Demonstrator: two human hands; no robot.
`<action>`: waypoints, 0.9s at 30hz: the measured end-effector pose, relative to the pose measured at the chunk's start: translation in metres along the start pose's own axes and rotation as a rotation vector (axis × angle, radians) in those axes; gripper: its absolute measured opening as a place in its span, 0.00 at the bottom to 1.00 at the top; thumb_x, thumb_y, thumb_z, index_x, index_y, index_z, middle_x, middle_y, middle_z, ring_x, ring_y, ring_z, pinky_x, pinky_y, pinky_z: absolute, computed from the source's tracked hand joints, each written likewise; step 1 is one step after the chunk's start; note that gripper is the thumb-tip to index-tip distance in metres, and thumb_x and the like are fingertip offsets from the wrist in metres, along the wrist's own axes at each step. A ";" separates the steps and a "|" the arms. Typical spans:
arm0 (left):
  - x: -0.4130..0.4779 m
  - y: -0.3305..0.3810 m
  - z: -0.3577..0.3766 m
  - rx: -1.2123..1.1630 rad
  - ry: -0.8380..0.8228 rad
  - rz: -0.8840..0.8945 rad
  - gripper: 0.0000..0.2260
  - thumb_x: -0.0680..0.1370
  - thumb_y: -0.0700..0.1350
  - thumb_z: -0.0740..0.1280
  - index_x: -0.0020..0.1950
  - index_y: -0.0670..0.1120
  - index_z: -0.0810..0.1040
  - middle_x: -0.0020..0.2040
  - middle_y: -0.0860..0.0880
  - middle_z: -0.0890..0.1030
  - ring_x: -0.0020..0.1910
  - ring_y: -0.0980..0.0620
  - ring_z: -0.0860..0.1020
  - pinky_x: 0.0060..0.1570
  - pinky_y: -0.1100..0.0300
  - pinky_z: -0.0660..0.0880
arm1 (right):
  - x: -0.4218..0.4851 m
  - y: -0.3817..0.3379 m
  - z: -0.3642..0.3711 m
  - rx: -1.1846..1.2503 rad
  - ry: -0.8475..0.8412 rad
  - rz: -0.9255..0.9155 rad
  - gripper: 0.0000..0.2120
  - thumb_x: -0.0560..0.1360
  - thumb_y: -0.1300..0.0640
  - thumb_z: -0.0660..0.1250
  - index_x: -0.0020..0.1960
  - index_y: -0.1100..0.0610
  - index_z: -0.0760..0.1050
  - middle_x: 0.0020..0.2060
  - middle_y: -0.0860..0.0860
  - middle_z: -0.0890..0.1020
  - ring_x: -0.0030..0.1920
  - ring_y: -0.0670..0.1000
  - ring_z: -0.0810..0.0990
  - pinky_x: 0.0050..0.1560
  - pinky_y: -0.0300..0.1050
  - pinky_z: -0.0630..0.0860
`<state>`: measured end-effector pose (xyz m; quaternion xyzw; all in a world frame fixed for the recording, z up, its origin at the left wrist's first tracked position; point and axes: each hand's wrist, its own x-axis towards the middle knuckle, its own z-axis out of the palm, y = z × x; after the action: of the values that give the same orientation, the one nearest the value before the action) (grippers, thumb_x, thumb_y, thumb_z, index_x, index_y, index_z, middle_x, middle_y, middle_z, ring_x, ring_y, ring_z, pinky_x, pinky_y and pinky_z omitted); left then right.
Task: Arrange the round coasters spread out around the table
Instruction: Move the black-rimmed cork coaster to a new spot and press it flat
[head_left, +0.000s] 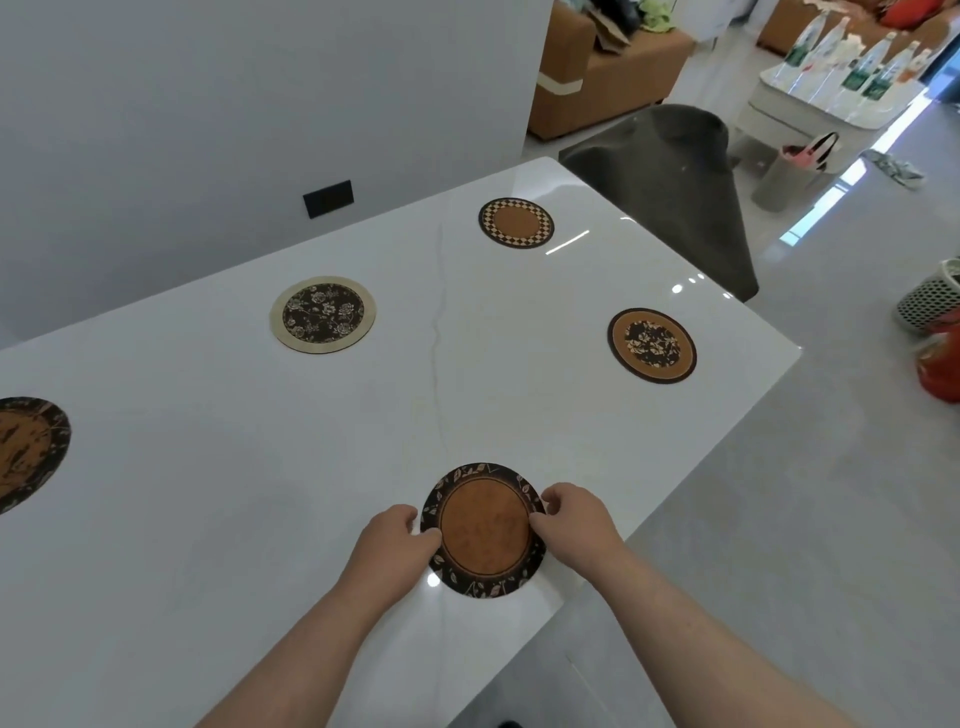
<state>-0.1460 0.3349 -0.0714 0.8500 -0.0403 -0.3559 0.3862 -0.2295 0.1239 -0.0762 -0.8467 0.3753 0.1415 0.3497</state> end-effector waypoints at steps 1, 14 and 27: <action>0.002 0.002 0.002 -0.031 0.005 -0.012 0.13 0.70 0.42 0.65 0.35 0.47 0.60 0.32 0.49 0.62 0.30 0.52 0.62 0.33 0.56 0.60 | 0.001 0.001 0.003 -0.001 0.012 0.013 0.19 0.73 0.55 0.66 0.62 0.58 0.75 0.48 0.49 0.79 0.46 0.47 0.74 0.45 0.39 0.67; 0.014 -0.007 0.002 -0.248 0.006 -0.179 0.08 0.68 0.30 0.62 0.34 0.42 0.71 0.32 0.43 0.71 0.30 0.47 0.69 0.33 0.54 0.67 | -0.005 -0.005 0.008 0.434 0.013 0.111 0.06 0.73 0.64 0.68 0.39 0.57 0.80 0.32 0.50 0.80 0.32 0.47 0.76 0.34 0.41 0.74; -0.006 -0.046 -0.072 -0.316 0.182 -0.140 0.03 0.73 0.35 0.68 0.40 0.37 0.80 0.33 0.43 0.79 0.25 0.51 0.79 0.35 0.48 0.83 | -0.018 -0.075 0.029 0.367 0.028 -0.055 0.03 0.70 0.60 0.73 0.39 0.57 0.79 0.36 0.55 0.83 0.40 0.56 0.83 0.46 0.57 0.82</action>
<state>-0.1141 0.4148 -0.0670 0.8084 0.1102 -0.3053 0.4911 -0.1858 0.1891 -0.0514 -0.7804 0.3764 0.0494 0.4968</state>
